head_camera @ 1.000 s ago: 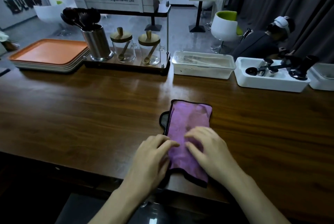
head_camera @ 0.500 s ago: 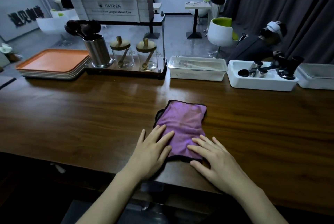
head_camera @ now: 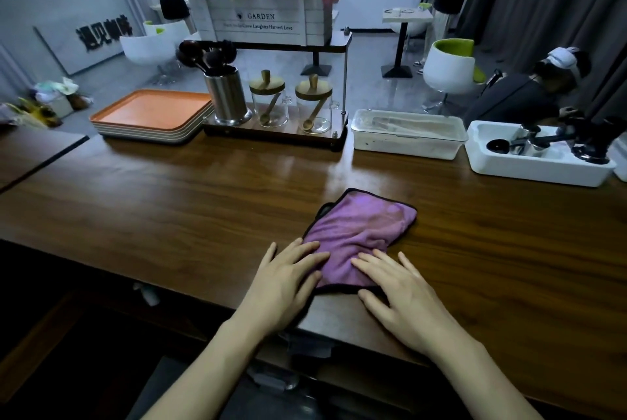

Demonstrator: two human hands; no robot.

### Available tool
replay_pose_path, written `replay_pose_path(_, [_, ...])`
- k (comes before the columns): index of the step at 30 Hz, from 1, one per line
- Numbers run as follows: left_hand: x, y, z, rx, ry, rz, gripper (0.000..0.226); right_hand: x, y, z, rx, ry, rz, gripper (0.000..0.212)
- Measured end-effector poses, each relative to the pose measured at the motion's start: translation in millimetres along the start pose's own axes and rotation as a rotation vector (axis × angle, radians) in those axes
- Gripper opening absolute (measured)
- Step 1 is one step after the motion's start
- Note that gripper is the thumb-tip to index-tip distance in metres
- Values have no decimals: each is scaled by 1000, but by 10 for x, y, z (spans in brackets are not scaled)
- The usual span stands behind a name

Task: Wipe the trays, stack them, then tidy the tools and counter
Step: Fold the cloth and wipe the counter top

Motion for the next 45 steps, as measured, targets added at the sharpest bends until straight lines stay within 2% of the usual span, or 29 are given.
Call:
replay_pose_path(6, [98,-4,58,15,32,-14,47,198,-165,109,-37,10,64,22])
replay_pose_path(7, [102,6,99,22,40,-30,49,284,-198,151,-40,21,95,21])
replay_pose_path(10, [139,61,323,-21,117,-55,53,588,-237,236,-43,44,164,35])
replay_pose_path(13, [260,119,470,-43,172,-76,60,858,-181,213,-36,26,153,55])
replay_pose_path(17, [387,142,438,-27,235,-60,69,981,-202,224,-44,11,157,53])
replay_pose_path(23, [236,36,413,135,213,-73,49,914,-334,301,-109,15,157,42])
replay_pose_path(27, [129,-26,390,95,238,-58,26,840,-379,299,-84,6,224,23])
replay_pose_path(29, [70,-67,457,50,279,-6,21,791,-435,325,-102,41,274,22])
replay_pose_path(32, [-133,-173,478,120,198,18,27,655,-612,385,-154,132,335,20])
replay_pose_path(35, [-423,-274,461,201,102,30,22,471,-766,496,-278,197,364,14])
replay_pose_path(38, [-744,-313,462,228,86,59,22,274,-907,675,-334,261,437,26])
replay_pose_path(41, [-1078,-253,361,278,-1,66,15,36,-991,924,-367,363,496,37])
replay_pose_path(43, [-1254,-160,261,281,-79,73,10,-96,-1003,1092,-296,435,513,40])
replay_pose_path(45, [-1369,-67,197,246,-123,76,16,-198,-951,1205,-146,493,482,39])
Point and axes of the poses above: each hand's wrist, its own x-axis away from the middle knuckle, its own y-axis out of the palm, z = x × y, the point moved 10 cm from there along -x, towards the middle knuckle, and after that the axes turned 6 degrees about -x, right-handed, at the moved point
